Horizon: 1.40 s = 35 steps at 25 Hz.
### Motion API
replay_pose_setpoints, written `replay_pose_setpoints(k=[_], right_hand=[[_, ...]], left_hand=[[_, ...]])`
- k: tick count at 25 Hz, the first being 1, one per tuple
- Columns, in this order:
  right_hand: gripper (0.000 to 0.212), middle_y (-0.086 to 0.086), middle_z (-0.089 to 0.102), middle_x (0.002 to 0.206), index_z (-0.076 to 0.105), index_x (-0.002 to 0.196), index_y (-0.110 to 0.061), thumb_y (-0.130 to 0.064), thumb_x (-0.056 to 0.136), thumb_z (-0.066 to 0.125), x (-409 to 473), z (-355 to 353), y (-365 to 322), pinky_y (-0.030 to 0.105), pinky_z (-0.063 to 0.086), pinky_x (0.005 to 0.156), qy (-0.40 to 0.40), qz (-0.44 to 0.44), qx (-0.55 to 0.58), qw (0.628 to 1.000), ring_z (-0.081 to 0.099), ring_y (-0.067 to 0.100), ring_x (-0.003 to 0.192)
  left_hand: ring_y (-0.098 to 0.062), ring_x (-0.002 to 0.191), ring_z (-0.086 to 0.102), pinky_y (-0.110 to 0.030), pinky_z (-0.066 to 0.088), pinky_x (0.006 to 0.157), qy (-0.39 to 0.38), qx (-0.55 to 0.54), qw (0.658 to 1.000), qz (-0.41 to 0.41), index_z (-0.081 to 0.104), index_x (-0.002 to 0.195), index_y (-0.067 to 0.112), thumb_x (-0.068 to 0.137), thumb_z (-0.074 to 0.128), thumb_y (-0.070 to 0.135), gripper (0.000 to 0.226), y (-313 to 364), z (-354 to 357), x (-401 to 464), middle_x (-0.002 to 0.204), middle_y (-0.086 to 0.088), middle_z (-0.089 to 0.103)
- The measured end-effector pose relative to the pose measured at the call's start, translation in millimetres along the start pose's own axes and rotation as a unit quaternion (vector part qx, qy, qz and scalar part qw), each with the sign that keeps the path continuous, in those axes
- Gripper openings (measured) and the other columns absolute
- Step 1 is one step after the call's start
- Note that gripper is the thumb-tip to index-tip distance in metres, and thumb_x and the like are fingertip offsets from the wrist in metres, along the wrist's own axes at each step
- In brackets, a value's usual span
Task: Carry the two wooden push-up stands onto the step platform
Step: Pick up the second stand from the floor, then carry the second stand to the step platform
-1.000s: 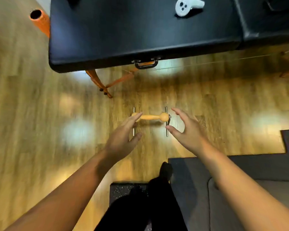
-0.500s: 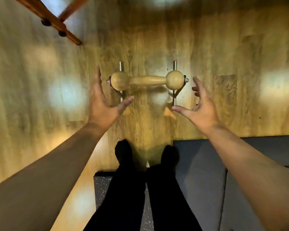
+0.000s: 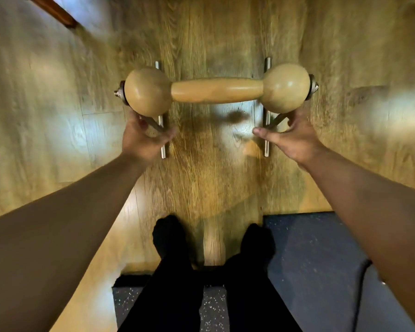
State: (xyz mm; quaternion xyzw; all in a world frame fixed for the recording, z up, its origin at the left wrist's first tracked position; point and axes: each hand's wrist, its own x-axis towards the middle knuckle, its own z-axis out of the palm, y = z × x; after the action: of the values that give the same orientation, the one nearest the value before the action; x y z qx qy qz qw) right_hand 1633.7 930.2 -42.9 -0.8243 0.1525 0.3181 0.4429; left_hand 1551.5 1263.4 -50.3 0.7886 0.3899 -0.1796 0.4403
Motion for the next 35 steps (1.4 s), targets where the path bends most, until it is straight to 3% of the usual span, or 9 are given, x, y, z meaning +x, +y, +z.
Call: replay_pose_setpoints(k=[2,5,8,11,14,19,24,32,35], right_hand=[[0.079,-0.027,0.061,0.102,0.056,0.124,-0.031,-0.055,0.059,0.095,11.2,9.0,0.9,-0.001,0.042,0.068,0.003,0.018,0.001,1.000,0.058,-0.014,0.088],[0.035,-0.024,0.061,0.060,0.060,0.079,-0.022,-0.030,0.072,0.093,30.0,18.2,4.4,0.006,0.045,0.055,0.025,0.048,0.047,0.997,0.058,-0.011,0.054],[0.044,-0.021,0.045,0.041,0.046,0.059,-0.024,-0.007,0.081,0.080,39.7,20.4,3.4,0.012,0.044,0.049,0.058,0.069,0.055,0.994,0.046,-0.004,0.039],[0.046,-0.019,0.039,0.041,0.042,0.055,-0.024,0.001,0.081,0.070,28.3,25.2,3.2,0.017,0.043,0.049,0.078,0.082,0.063,0.992,0.040,0.003,0.040],[0.046,-0.020,0.035,0.041,0.041,0.052,-0.025,0.001,0.082,0.065,6.4,26.0,3.8,0.014,0.040,0.048,0.076,0.075,0.076,0.991,0.036,0.001,0.039],[0.050,-0.021,0.040,0.040,0.056,0.043,-0.037,-0.006,0.081,0.068,-42.4,10.3,-32.0,0.012,0.035,0.042,0.064,0.082,0.113,0.988,0.037,0.001,0.035],[0.036,-0.018,0.038,0.045,0.042,0.058,-0.025,-0.006,0.077,0.065,-107.4,-21.2,-89.8,0.015,0.033,0.042,0.063,0.054,0.128,0.988,0.036,0.004,0.040],[0.039,-0.014,0.033,0.047,0.039,0.060,-0.024,-0.003,0.078,0.065,-245.2,-97.3,-238.2,0.019,0.025,0.039,0.072,-0.009,0.126,0.989,0.031,0.006,0.041],[0.034,-0.002,0.034,0.054,0.042,0.063,-0.021,-0.002,0.079,0.065,-288.1,-133.9,-306.2,0.025,0.026,0.047,0.076,-0.031,0.119,0.989,0.033,0.016,0.050]], left_hand=[[-0.011,0.111,0.062,-0.014,0.043,0.071,0.016,-0.007,1.000,-0.026,0.060,0.128,0.019,0.078,0.083,0.050,0.062,4.1,11.4,12.5,0.117,0.008,0.067],[-0.003,0.087,0.069,-0.012,0.043,0.059,0.021,-0.153,0.983,-0.098,0.065,0.112,0.012,0.098,0.063,0.039,0.030,7.6,21.5,23.2,0.100,0.006,0.070],[0.003,0.061,0.062,-0.007,0.041,0.041,0.013,-0.271,0.953,-0.137,0.060,0.094,0.017,0.104,0.053,0.019,0.012,14.9,20.1,21.6,0.095,0.001,0.064],[0.002,0.061,0.066,-0.005,0.041,0.041,0.005,-0.272,0.954,-0.123,0.063,0.099,0.011,0.104,0.051,0.013,0.013,15.3,14.2,8.6,0.105,-0.012,0.066],[0.001,0.074,0.067,-0.006,0.043,0.048,0.047,-0.263,0.955,-0.126,0.066,0.111,0.008,0.106,0.053,0.030,0.026,18.8,7.1,-14.3,0.102,-0.004,0.074],[-0.010,0.076,0.055,-0.030,0.040,0.090,0.085,-0.318,0.928,-0.176,0.060,0.080,0.019,0.101,0.060,0.042,0.031,41.3,-19.4,-64.5,0.078,0.003,0.058],[-0.017,0.091,0.057,-0.042,0.035,0.106,0.076,-0.326,0.919,-0.209,0.061,0.091,0.015,0.097,0.066,0.043,0.028,82.1,-76.8,-127.8,0.087,-0.002,0.059],[-0.014,0.060,0.043,-0.032,0.035,0.073,0.110,-0.379,0.906,-0.152,0.053,0.070,0.019,0.090,0.074,0.047,0.039,198.6,-205.1,-244.6,0.063,0.001,0.044],[-0.013,0.052,0.033,-0.031,0.028,0.060,0.103,-0.398,0.903,-0.126,0.040,0.064,0.022,0.088,0.076,0.037,0.045,245.3,-255.0,-285.9,0.058,0.002,0.033]])
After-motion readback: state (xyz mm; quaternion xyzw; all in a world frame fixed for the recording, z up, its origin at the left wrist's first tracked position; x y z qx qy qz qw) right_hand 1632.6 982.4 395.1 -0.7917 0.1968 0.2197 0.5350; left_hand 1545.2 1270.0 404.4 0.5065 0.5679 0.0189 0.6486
